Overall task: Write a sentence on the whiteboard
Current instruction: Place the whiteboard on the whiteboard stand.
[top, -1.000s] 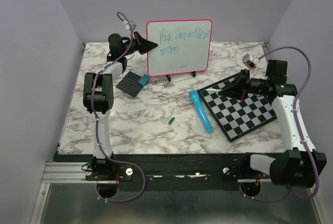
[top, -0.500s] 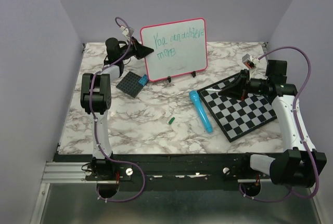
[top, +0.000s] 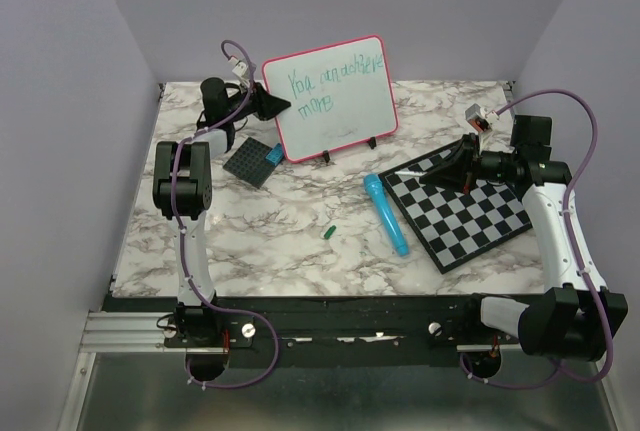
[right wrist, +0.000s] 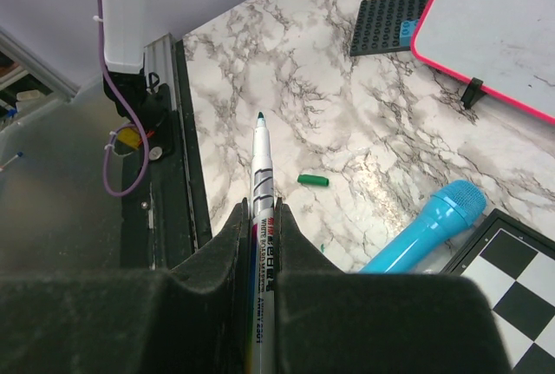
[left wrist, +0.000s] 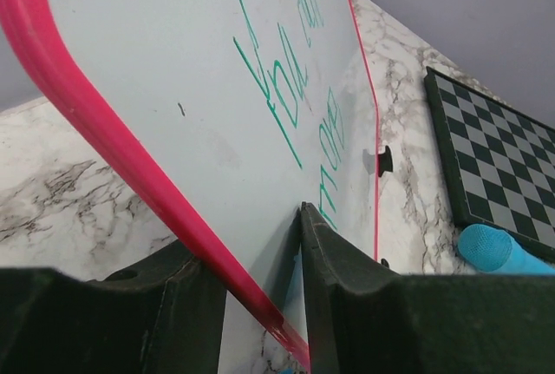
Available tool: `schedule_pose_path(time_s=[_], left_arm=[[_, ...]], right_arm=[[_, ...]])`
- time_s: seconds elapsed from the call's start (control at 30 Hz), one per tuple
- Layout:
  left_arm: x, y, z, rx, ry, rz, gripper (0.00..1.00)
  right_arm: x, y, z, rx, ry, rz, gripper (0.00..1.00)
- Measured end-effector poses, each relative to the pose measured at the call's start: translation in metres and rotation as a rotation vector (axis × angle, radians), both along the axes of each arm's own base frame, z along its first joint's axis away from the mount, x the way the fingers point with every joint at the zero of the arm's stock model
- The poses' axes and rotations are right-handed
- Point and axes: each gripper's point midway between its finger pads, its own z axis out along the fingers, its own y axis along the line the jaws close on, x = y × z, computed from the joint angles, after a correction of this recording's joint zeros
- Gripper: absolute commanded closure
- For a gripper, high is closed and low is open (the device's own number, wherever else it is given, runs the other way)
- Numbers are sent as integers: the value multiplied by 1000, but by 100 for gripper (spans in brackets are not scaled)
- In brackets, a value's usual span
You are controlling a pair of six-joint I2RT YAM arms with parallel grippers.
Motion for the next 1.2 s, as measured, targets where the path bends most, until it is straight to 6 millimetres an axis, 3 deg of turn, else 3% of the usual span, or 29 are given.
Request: schedule_pose_path(time_s=[0.77, 1.07, 1.2], left_arm=[[3, 6, -17, 72, -53, 36, 36], [3, 7, -18, 70, -51, 38, 32], [3, 6, -17, 63, -50, 38, 25]], right_arm=[[0, 0, 0, 0, 0, 0, 99], [0, 0, 0, 0, 0, 0, 99], [0, 0, 0, 0, 1, -2, 100]])
